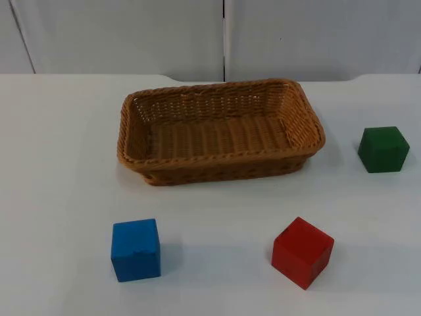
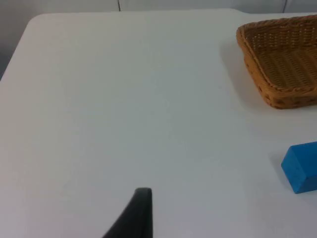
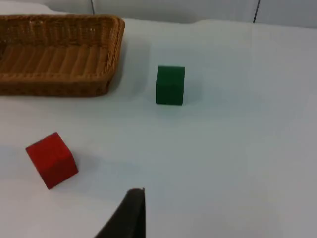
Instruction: Pick up one cube with each hand and place exactly two cubes into the same basket, leaving the remaining cube outside.
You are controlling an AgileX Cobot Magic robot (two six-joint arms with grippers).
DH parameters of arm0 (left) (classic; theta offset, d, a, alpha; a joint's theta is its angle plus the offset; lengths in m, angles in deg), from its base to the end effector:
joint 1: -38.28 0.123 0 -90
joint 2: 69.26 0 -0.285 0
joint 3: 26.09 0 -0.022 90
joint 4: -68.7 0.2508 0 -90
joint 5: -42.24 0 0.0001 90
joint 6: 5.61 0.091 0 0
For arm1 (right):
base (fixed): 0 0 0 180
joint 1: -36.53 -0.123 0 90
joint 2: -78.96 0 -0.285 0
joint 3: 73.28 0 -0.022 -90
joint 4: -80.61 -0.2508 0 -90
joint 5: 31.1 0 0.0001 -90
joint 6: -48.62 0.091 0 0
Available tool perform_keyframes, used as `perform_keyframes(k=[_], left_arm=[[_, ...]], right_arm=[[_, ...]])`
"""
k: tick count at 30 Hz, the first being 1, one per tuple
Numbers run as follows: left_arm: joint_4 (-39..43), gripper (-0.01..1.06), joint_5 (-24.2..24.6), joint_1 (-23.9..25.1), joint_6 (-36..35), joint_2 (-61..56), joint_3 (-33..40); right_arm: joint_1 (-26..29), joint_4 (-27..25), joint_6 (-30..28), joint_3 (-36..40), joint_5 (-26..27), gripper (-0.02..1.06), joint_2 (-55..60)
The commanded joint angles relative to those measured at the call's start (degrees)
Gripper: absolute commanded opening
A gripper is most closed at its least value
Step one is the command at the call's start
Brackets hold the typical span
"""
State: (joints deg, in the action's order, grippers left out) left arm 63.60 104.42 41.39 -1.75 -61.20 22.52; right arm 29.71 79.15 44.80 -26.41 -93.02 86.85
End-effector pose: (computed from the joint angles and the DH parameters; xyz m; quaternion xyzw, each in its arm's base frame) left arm -0.0048 -0.0074 0.2754 0.0078 0.8601 -0.0135 0.5099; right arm -0.0091 0.0010 0.2839 -0.0797 0.8474 0.0264 0.5243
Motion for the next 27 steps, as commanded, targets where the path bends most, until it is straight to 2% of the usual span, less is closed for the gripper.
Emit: perform_keyframes(k=[1,12,27], left_arm=[[-0.4,1.05,-0.6,0.1,-0.3,-0.3,0.3],[-0.7,1.05,-1.0,0.1,-0.3,-0.3,0.2],[-3.4,1.05,-1.6,0.1,-0.3,2.9,-1.5]], right_arm=[[0.3,0.0,-0.5,-1.8,0.9,1.05,0.4],[0.3,0.1,-0.5,-6.7,2.3,1.05,9.0],[0.3,0.1,-1.4,-6.9,4.9,1.05,14.1]])
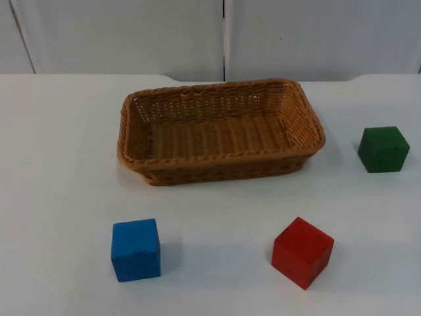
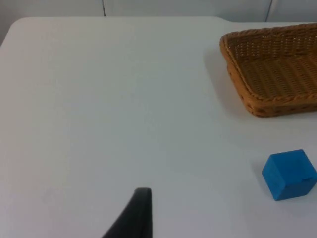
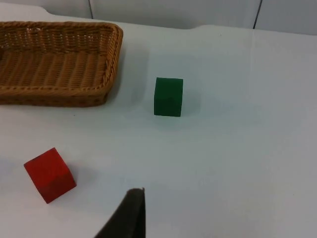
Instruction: Pick up one cube with each hand and place exactly two cubes into the same basket, leaving the remaining cube outside.
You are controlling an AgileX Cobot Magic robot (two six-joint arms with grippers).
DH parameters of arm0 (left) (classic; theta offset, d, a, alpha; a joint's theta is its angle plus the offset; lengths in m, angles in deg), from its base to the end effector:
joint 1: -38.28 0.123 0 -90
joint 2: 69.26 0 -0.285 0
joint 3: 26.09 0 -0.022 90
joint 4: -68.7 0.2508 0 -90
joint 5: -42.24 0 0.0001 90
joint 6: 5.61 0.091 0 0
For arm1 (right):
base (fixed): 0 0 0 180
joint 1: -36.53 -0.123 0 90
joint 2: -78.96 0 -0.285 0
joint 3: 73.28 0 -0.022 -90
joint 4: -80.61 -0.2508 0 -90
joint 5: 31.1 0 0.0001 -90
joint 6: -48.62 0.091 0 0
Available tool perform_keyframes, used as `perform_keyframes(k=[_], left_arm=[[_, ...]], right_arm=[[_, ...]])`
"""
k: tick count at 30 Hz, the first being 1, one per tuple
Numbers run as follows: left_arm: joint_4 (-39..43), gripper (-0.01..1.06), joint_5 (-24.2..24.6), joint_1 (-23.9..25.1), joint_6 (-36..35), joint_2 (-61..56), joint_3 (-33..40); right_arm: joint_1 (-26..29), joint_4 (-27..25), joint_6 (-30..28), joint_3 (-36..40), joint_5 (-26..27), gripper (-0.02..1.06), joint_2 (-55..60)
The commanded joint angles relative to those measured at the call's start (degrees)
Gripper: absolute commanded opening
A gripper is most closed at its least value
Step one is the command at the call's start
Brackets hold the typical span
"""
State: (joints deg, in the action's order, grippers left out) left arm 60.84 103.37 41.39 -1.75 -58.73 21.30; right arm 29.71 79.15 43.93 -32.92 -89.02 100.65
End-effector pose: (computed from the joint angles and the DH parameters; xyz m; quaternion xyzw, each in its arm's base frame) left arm 0.0003 -0.0109 0.2833 0.0075 0.8598 -0.0376 0.5092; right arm 0.0248 0.0049 0.3198 -0.0864 0.8615 0.0220 0.4999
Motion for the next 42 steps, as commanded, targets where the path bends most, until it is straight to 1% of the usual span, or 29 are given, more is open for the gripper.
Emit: perform_keyframes(k=[1,8,13,18,25,31,42], left_arm=[[-0.7,1.05,-0.8,0.1,-0.3,0.5,-0.3],[-1.0,1.05,-2.0,0.1,-0.3,2.4,-0.9],[-3.4,1.05,-4.1,0.1,-0.3,4.3,-1.0],[-4.1,1.05,-5.1,0.1,-0.3,6.6,-1.1],[-4.1,1.05,-6.1,0.1,0.1,9.4,-3.3],[-4.3,1.05,-6.2,0.1,0.1,11.7,-5.5],[-4.8,1.05,-6.7,0.1,0.1,14.0,-7.7]], right_arm=[[0.3,0.1,-0.5,-0.4,1.1,1.05,0.3],[0.3,0.0,-0.7,-0.4,2.3,1.05,0.3],[0.3,0.1,-0.9,-0.4,2.4,1.05,0.3],[0.3,0.1,-1.1,-0.4,2.9,1.05,0.3],[0.3,0.1,-1.1,-0.4,3.3,1.05,0.3],[0.3,-0.1,-1.1,-0.4,4.9,1.05,0.4],[0.3,-0.1,-1.1,-1.0,5.8,1.05,6.8]])
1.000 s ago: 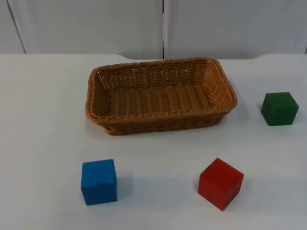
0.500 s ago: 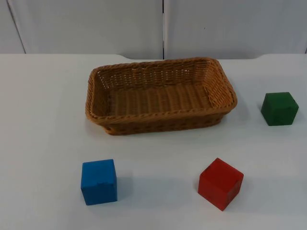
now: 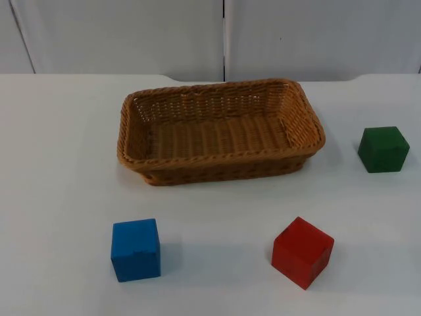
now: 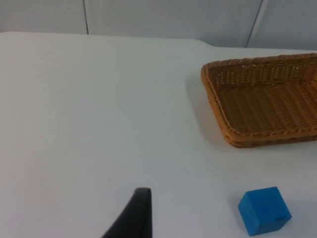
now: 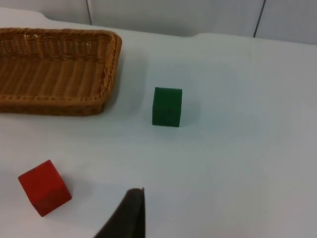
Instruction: Pick up one cube with each hand and place exactly two cubes into the same basket, leaving the remaining cube outside.
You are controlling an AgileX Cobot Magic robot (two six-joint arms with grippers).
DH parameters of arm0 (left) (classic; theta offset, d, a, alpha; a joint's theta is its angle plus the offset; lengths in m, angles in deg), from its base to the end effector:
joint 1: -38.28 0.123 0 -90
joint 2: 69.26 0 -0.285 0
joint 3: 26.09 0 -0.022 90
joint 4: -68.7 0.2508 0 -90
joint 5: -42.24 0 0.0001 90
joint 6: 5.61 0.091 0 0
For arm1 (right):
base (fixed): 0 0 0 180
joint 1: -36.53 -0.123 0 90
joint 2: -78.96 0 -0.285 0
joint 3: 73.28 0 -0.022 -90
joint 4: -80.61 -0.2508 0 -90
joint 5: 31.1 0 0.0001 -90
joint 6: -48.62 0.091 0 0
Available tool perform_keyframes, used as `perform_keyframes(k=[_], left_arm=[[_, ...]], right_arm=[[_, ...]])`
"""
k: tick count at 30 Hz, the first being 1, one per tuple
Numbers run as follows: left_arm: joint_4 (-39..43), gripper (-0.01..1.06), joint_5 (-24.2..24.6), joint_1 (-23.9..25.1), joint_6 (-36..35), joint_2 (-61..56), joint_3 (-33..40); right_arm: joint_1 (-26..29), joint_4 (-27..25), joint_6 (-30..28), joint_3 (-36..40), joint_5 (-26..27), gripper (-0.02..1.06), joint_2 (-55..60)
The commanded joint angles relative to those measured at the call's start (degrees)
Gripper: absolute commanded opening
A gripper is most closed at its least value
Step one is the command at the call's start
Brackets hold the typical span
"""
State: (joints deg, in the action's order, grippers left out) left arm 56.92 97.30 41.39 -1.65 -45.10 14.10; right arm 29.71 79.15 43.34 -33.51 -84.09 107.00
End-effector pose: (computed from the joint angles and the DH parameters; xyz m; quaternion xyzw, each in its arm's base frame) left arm 0.0358 -0.0133 0.3247 -0.0019 0.8589 -0.0711 0.5071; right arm 0.0499 0.0078 0.3254 -0.0900 0.8648 0.0193 0.4937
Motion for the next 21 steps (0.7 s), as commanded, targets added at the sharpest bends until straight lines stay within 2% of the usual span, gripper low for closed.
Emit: perform_keyframes(k=[1,6,13,21], left_arm=[[-0.8,1.05,-0.6,0.1,0.0,0.7,-0.5],[-1.3,1.05,-1.8,0.1,0.0,3.6,-0.5],[-6.0,1.05,-4.0,0.1,2.5,11.7,-0.6],[-8.8,1.05,-4.5,0.1,6.6,22.2,-5.7]], right_arm=[[0.3,-0.1,-0.5,-0.4,1.2,1.05,1.4],[0.3,-0.2,-0.5,-0.8,1.6,1.05,5.8],[0.3,-0.3,-0.3,-7.0,1.6,1.05,17.3],[0.3,-0.4,-0.1,-13.3,1.6,1.05,30.0]])
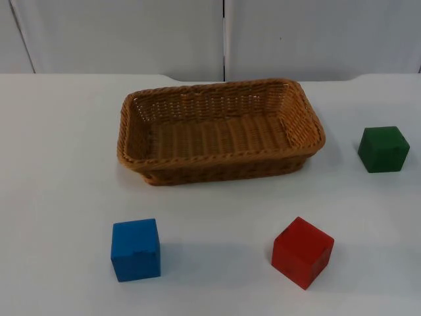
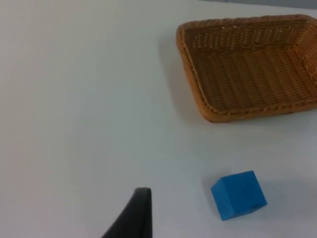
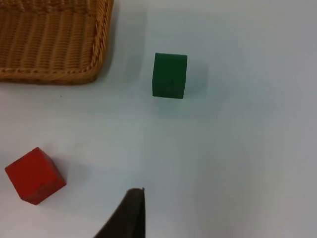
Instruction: Pick up one cube with each hand and place exactly two cubes into the same basket, leaving the remaining cube outside.
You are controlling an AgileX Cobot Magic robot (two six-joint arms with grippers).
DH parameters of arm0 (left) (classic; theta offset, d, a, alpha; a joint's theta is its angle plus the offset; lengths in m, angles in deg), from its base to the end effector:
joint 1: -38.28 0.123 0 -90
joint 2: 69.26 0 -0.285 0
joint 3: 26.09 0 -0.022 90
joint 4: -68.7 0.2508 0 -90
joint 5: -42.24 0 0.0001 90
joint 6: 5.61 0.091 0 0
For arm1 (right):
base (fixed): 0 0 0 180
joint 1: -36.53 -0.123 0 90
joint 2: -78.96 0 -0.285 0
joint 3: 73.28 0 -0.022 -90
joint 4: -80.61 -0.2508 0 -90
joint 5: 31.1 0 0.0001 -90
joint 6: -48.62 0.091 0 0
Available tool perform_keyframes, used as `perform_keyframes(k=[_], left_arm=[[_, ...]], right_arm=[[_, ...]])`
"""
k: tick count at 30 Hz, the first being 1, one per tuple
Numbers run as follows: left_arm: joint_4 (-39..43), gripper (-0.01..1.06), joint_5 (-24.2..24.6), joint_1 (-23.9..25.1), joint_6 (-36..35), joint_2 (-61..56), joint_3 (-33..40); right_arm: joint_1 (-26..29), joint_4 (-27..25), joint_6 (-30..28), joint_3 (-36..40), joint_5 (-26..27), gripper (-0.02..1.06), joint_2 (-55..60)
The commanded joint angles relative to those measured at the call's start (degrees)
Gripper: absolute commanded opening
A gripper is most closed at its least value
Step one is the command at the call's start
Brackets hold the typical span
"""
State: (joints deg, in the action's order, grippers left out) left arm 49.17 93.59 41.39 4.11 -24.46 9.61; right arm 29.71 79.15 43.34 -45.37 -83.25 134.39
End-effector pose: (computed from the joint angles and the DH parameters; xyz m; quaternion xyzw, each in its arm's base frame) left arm 0.1097 -0.0179 0.3302 0.0093 0.9007 -0.1182 0.4178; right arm 0.1473 0.0195 0.3437 -0.0941 0.9206 0.0174 0.3785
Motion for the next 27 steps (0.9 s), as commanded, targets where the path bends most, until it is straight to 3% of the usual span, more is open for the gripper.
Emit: perform_keyframes(k=[1,15,27], left_arm=[[-1.0,1.05,-0.8,0.1,0.8,1.6,-1.2],[-1.6,1.05,-0.7,0.1,2.5,11.0,-7.8],[-4.2,1.05,2.0,0.1,4.8,17.6,-8.7]], right_arm=[[0.3,-0.4,-0.1,-1.5,0.8,1.05,2.6],[0.3,-0.4,-0.1,-11.4,2.6,1.05,18.3],[0.3,-0.3,-0.2,-19.4,3.1,1.05,31.2]])
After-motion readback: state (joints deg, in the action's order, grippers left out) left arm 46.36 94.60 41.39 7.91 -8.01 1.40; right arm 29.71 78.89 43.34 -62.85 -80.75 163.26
